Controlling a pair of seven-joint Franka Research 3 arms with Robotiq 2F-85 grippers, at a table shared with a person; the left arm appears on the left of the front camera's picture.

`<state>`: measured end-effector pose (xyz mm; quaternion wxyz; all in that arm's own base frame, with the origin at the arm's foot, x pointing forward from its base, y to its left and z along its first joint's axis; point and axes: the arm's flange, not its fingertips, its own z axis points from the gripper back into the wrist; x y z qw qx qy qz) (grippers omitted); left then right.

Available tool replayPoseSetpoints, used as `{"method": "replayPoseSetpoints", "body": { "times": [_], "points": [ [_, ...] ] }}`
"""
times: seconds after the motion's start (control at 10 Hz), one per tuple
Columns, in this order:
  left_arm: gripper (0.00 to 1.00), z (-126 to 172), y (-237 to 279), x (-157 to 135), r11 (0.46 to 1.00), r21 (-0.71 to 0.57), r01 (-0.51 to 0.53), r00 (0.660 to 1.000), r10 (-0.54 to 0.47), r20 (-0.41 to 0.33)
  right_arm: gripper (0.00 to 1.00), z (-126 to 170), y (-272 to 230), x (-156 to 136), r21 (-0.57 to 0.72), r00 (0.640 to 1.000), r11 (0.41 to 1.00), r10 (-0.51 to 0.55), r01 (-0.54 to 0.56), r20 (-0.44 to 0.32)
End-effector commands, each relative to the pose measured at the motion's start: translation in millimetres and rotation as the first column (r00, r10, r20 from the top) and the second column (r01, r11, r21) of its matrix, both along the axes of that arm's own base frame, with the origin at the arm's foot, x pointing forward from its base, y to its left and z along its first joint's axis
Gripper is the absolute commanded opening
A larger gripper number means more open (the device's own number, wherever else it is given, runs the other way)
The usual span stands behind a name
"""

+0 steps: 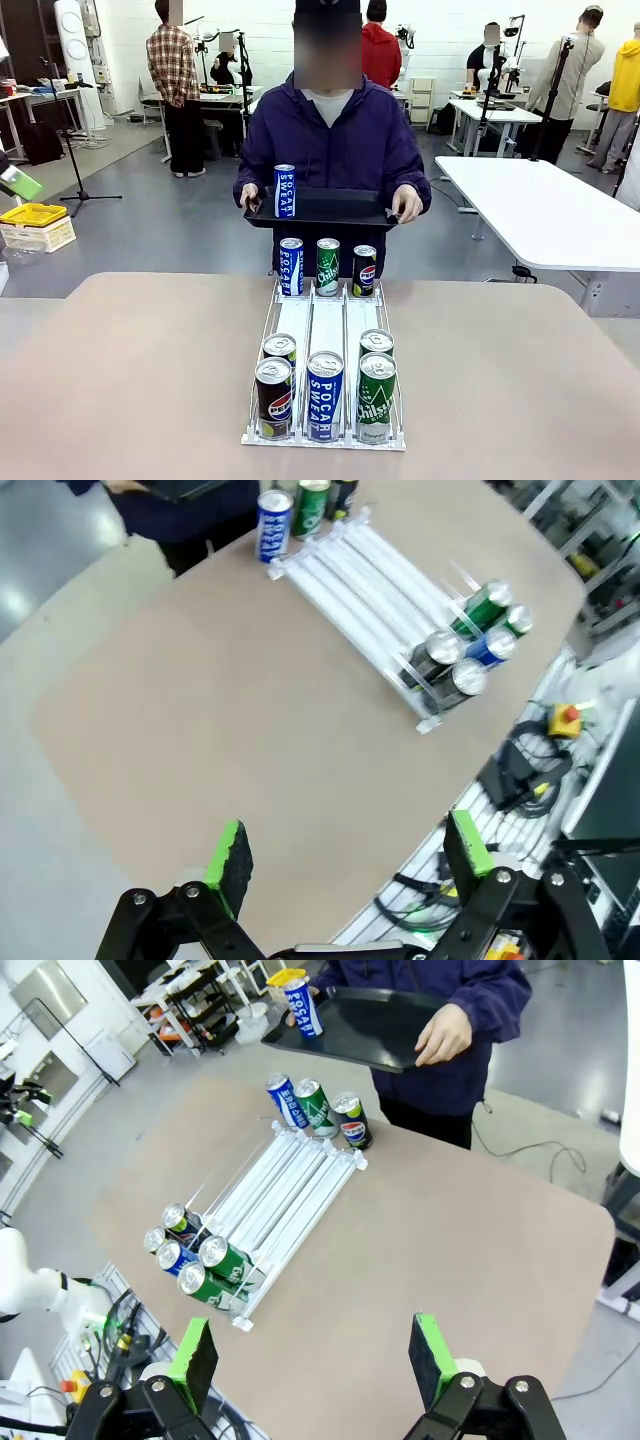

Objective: Retrieve and hand over the desired beverage to the person.
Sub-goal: Pick up another can of the same type that the person held from the Automatic Can Dispenser.

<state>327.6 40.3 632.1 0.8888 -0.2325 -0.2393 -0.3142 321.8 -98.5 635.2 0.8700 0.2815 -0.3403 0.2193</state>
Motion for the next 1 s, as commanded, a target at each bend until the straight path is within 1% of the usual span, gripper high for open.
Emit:
{"method": "replayPoseSetpoints", "body": {
  "times": [0.0, 0.1, 0.2, 0.3, 0.4, 0.5, 0.9],
  "points": [
    [1.0, 13, -6, 2, 0.996, -0.078, 0.034, 0.997, -0.039, -0.061, 1.0, 1, 0, 3, 0.026, 1.0, 0.999, 0.025, -0.025, 0.017],
    [1.0, 20, -7, 5, 0.995, -0.09, 0.047, 0.996, -0.054, -0.068, 1.0, 1, 0, 3, 0.026, 1.0, 0.999, 0.025, -0.025, 0.017],
    [1.0, 20, -15, -2, 0.995, -0.088, 0.045, 0.996, -0.051, -0.067, 1.0, 1, 0, 3, 0.026, 1.0, 0.999, 0.025, -0.025, 0.017],
    [1.0, 19, -14, -5, 0.997, -0.075, 0.027, 0.998, -0.032, -0.062, 1.0, 1, 0, 3, 0.026, 1.0, 0.999, 0.025, -0.025, 0.017],
    [1.0, 23, -21, -4, 0.998, -0.06, 0.02, 0.999, -0.023, -0.047, 1.0, 1, 0, 3, 0.026, 1.0, 0.999, 0.025, -0.025, 0.017],
    [1.0, 17, -14, -3, 0.995, -0.082, 0.049, 0.997, -0.054, -0.058, 1.0, 1, 0, 3, 0.026, 1.0, 0.999, 0.025, -0.025, 0.017],
    [1.0, 17, -14, -3, 0.995, -0.082, 0.049, 0.997, -0.054, -0.058, 1.0, 1, 0, 3, 0.026, 1.0, 0.999, 0.025, -0.025, 0.017]
  ]
}}
